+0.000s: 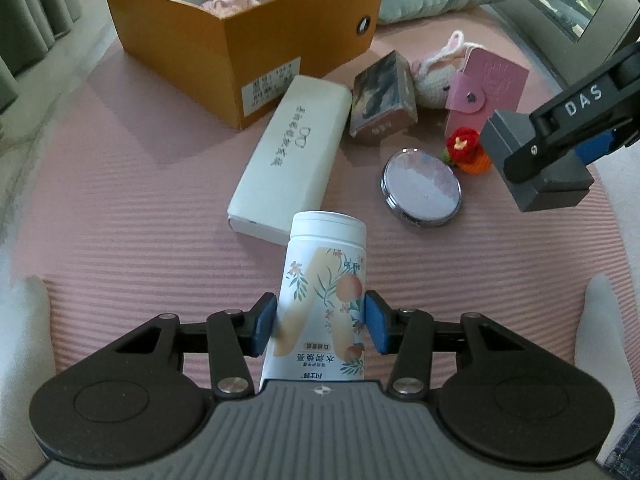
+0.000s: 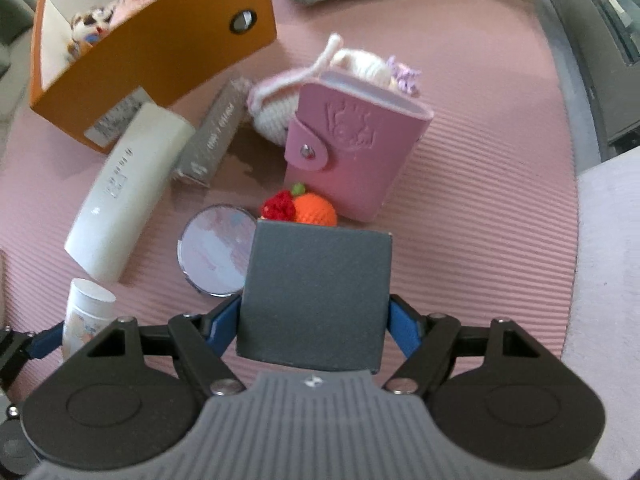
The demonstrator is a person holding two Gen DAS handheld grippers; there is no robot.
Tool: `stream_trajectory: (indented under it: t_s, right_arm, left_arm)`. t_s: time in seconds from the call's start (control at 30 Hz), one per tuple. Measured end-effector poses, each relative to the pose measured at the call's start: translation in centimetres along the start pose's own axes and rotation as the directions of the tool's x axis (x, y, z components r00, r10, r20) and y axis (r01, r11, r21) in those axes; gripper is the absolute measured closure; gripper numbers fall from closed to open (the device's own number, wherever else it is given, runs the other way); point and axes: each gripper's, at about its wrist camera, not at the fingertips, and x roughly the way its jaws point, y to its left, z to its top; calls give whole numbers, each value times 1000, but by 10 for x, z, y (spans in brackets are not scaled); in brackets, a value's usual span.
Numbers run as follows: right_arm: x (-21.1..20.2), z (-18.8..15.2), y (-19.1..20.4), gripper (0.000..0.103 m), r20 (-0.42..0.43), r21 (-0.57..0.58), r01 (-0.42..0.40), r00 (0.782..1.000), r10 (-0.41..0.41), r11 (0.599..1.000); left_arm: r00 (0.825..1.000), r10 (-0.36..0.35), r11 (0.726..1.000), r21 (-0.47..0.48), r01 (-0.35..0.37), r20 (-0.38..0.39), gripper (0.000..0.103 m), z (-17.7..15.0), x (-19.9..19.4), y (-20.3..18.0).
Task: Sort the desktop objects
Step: 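Lift the lotion bottle and grey box and carry both over the shoebox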
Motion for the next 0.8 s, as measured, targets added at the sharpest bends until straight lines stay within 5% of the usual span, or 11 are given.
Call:
stream_trajectory:
  t_s: [0.5, 0.8]
  right_arm:
    - [-53, 17, 15, 25, 142, -29, -97, 985, 100, 995]
    - [-79, 42, 23, 25, 267, -141, -116, 952, 151, 983]
  left_arm:
    - [986, -14, 983, -176, 43, 165, 48, 66, -49, 46]
    - [960, -37, 999, -5, 39, 278, 48, 178, -83, 66]
